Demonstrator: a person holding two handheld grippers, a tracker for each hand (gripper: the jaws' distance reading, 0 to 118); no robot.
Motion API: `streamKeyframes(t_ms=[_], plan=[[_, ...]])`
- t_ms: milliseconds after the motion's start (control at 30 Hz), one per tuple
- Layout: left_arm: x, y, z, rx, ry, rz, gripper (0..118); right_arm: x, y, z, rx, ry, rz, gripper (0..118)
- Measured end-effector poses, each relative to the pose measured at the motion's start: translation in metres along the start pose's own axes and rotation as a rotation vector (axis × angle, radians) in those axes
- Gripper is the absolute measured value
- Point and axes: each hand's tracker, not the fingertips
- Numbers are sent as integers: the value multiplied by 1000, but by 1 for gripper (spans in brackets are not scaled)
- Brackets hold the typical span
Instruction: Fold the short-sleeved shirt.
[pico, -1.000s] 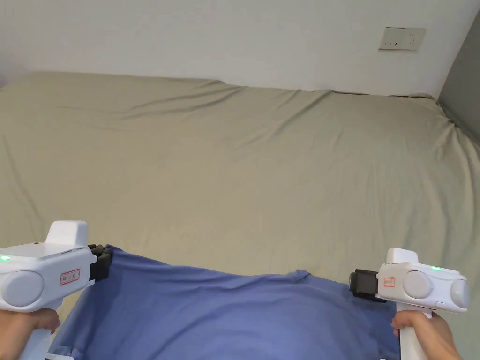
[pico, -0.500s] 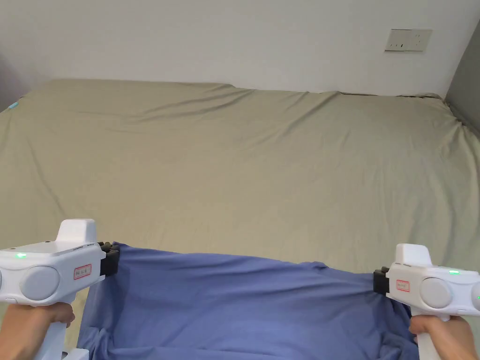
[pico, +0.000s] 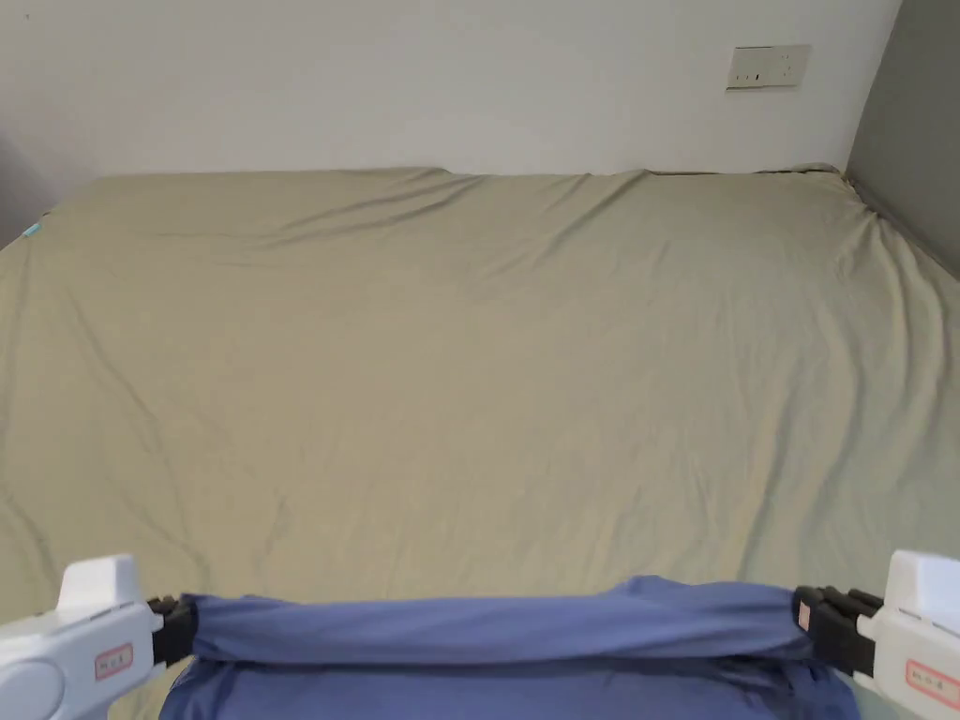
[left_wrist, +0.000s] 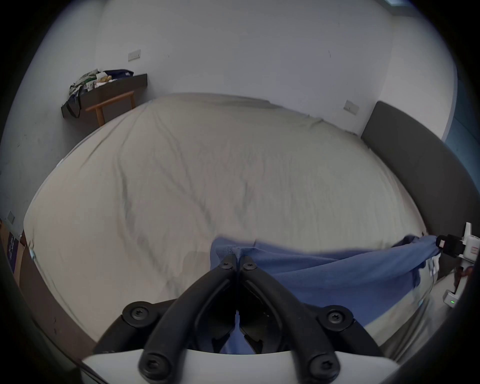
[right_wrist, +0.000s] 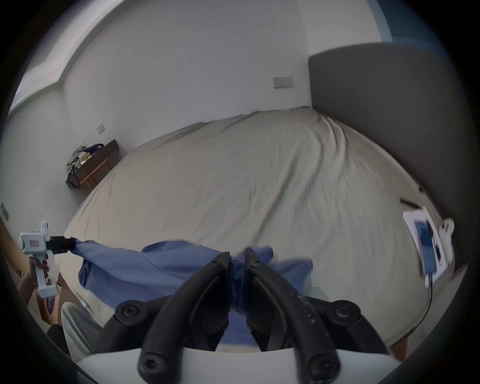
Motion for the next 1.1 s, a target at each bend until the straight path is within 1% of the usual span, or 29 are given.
streamKeyframes(t_ms=[67, 100, 167, 233, 267, 400, 433, 467, 500, 533, 567, 600, 633, 667, 700, 867, 933, 1000, 1067, 1100], plan=[[-2, -25, 0, -26, 21, -6, 0, 3, -25, -3, -38, -19, -34, 13], [-4, -36, 0, -45, 26, 3, 0, -2, -36, -2, -59, -33, -60, 13], [-15, -55, -11, -86, 35, 27, 0, -1, -55, -9, -98, -54, -88, 13], [-18, -70, -18, -122, 54, 21, 0, 1, -70, -19, -138, -97, -88, 13], [-18, -75, -22, -135, 67, 11, 0, 0, -77, -22, -154, -103, -99, 13], [-19, -76, -27, -139, 84, 26, 0, -4, -86, -25, -153, -122, -122, 14], [-16, -73, -23, -142, 87, 31, 3, -6, -84, -22, -143, -131, -118, 14], [-15, -69, -20, -141, 87, 32, 13, -8, -77, -17, -134, -133, -112, 14], [-12, -65, -14, -123, 69, 32, 28, -12, -69, -12, -124, -135, -101, 21], [-9, -60, -7, -93, 45, 41, 63, -16, -61, -6, -104, -150, -85, 39], [-3, -54, 0, -59, 23, 43, 88, -22, -52, 0, -64, -164, -65, 57], [3, -47, 8, -12, 0, 44, 108, -28, -42, 7, -16, -166, -50, 75], [10, -39, 18, 55, -28, 46, 118, -35, -32, 13, 36, -153, -28, 93], [17, -32, 27, 121, -52, 39, 117, -42, -22, 20, 84, -145, -11, 101], [30, -22, 39, 184, -68, 29, 117, -51, -9, 29, 150, -136, 9, 103], [78, 9, 76, 494, -95, -17, 117, -98, 29, 60, 399, -109, 110, 103], [91, 15, 86, 594, -104, -50, 117, -113, 36, 68, 477, -118, 142, 103], [109, 18, 93, 659, -54, -91, 117, -126, 42, 76, 551, -140, 164, 103], [120, 19, 96, 710, 4, -109, 111, -137, 43, 81, 610, -172, 188, 101], [125, 19, 96, 724, 12, -111, 106, -140, 44, 83, 622, -191, 194, 96]])
